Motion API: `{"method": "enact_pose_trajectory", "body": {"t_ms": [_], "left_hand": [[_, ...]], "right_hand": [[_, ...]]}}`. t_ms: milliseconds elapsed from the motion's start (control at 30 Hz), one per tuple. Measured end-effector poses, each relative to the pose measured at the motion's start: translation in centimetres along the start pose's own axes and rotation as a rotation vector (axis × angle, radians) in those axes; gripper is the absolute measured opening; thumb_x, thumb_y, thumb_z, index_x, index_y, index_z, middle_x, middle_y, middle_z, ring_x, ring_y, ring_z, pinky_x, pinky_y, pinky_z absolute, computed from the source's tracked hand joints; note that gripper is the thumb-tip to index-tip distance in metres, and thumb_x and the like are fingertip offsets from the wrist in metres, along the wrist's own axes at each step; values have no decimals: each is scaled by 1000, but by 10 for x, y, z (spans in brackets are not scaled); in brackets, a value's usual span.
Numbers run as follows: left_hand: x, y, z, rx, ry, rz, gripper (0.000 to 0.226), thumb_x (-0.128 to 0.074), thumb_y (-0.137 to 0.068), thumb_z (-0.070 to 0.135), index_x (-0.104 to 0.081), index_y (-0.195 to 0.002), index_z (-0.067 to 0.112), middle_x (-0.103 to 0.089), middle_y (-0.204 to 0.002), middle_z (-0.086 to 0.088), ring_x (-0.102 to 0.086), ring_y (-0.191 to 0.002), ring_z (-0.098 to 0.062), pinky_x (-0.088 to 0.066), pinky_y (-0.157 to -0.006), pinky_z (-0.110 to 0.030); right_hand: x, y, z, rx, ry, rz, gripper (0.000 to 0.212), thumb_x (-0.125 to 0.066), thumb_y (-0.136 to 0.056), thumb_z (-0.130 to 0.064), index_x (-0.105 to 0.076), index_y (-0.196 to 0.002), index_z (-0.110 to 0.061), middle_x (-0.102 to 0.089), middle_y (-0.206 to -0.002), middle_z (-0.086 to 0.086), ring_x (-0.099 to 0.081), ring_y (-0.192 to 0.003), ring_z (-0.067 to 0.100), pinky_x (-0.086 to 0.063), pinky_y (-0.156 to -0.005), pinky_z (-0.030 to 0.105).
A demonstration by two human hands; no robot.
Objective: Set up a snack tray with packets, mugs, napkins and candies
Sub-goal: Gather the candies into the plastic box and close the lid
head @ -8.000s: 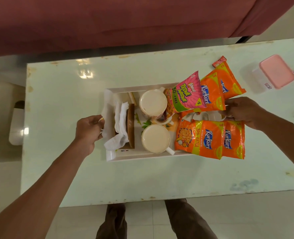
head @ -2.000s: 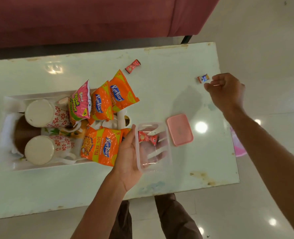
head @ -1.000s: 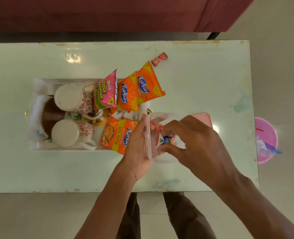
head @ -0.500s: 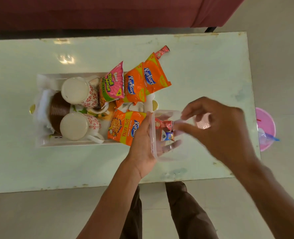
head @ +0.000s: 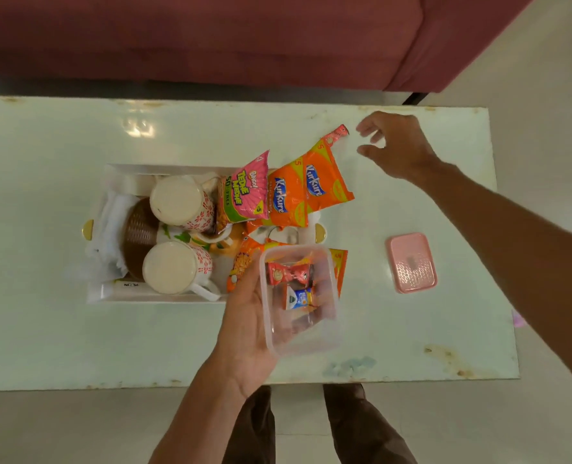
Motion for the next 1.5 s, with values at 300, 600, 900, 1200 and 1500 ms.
{"method": "enact_pose_trajectory", "body": {"t_ms": [300, 600, 900, 1200, 1500], "left_hand": [[29, -1, 20, -4, 35, 61, 55, -33, -106, 43, -56, -142, 9, -60, -141, -21, -59, -127, -39, -53, -99, -53], [27, -15, 25, -19, -1, 39, 51, -47, -90, 48, -77, -115, 16, -72, -116, -13, -71, -103, -29, -60, -84, -44], [9, -31, 12, 4, -102, 115, 54, -34, -107, 47, -63, -135, 12, -68, -132, -17, -65, -120, -33, -53, -100, -52], [-26, -32, -5, -3, -311, 54, 51, -35, -103, 52, -74, -121, 25, -75, -122, -6, -74, -105, -17, -59, -76, -28], [-44, -34, -27, -5, -320, 69, 53, -36, -107, 47, -62, -137, 12, -72, -127, -15, -72, -111, -28, -60, -89, -43]], "right_hand": [[-74, -74, -8, 186, 286, -178, 33, -72, -86, -5, -69, -118, -14, -64, -121, 10, -58, -110, 27, -52, -91, 41], [-8, -15, 31, -85, -113, 253, 28, -71, -85, -23, -72, -106, -5, -74, -100, 9, -66, -82, 12, -52, -81, 28], [56, 162, -131, 136, -446, -52, 19, -84, -73, -28, -72, -87, -34, -70, -83, -18, -65, -68, 4, -42, -62, 2], [5, 215, -140, 379, 81, -174, 31, -93, -59, -9, -75, -82, -18, -71, -73, -2, -66, -57, 18, -55, -49, 28], [53, 222, -93, 141, -197, -97, 29, -91, -62, -34, -70, -83, -35, -63, -69, -25, -55, -53, -8, -37, -49, 3]]}}
Point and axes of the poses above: each hand's wrist, its own y-axis away from the middle knuckle, its own x-axis out of the back of the hand, z = x × y, the point moved 10 cm from there along -y, towards the middle knuckle
